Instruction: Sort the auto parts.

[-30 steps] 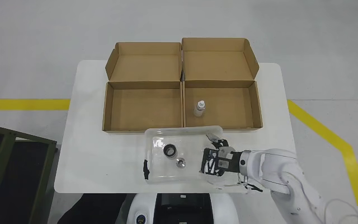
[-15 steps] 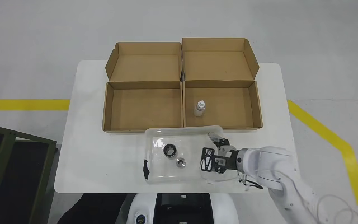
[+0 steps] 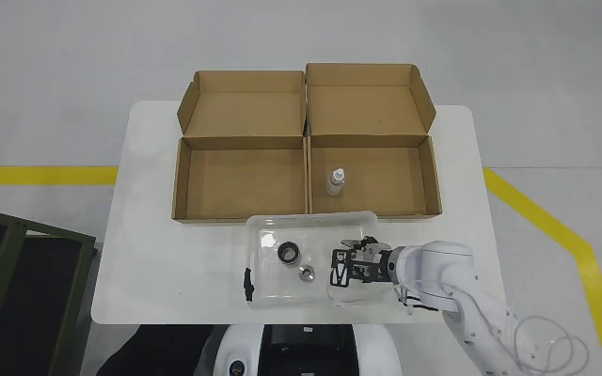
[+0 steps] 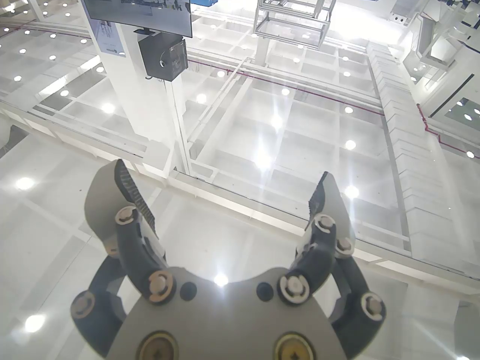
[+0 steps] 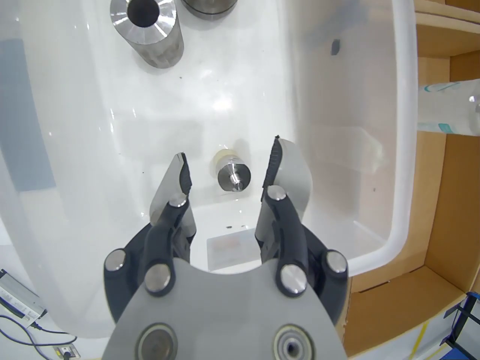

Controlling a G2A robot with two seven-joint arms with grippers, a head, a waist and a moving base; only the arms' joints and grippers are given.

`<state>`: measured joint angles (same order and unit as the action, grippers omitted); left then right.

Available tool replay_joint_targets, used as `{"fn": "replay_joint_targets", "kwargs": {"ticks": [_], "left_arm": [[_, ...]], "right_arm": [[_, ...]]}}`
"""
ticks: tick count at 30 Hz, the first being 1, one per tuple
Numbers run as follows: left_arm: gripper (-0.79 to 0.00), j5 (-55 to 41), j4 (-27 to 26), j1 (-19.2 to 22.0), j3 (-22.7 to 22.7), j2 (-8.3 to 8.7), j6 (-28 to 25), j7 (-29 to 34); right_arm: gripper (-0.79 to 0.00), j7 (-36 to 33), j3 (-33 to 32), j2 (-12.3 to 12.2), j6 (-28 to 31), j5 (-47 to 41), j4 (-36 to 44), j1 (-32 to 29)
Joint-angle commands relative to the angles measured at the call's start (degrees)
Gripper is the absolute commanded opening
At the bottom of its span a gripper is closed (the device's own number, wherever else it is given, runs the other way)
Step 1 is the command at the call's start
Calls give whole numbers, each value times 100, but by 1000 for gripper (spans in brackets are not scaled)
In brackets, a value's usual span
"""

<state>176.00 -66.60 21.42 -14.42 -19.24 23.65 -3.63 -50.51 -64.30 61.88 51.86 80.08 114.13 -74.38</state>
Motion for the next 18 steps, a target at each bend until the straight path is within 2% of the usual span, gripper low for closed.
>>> {"fn": "replay_joint_targets", "kwargs": {"ticks": [1,10,13,17,18], "left_arm": [[0,0,0,0,0,0,0,0],[0,0,0,0,0,0,0,0],[0,0,0,0,0,0,0,0],[0,0,0,0,0,0,0,0],[0,0,0,0,0,0,0,0]], "right_arm": [[-443,18,55,-1,-9,8,-39,36],[-477,-112,256,-13,51,185,-173,270],[-536,-129,319,-17,57,213,-215,324],[-576,-131,395,-26,60,270,-267,373],[-613,-134,406,-28,57,270,-269,384]]}}
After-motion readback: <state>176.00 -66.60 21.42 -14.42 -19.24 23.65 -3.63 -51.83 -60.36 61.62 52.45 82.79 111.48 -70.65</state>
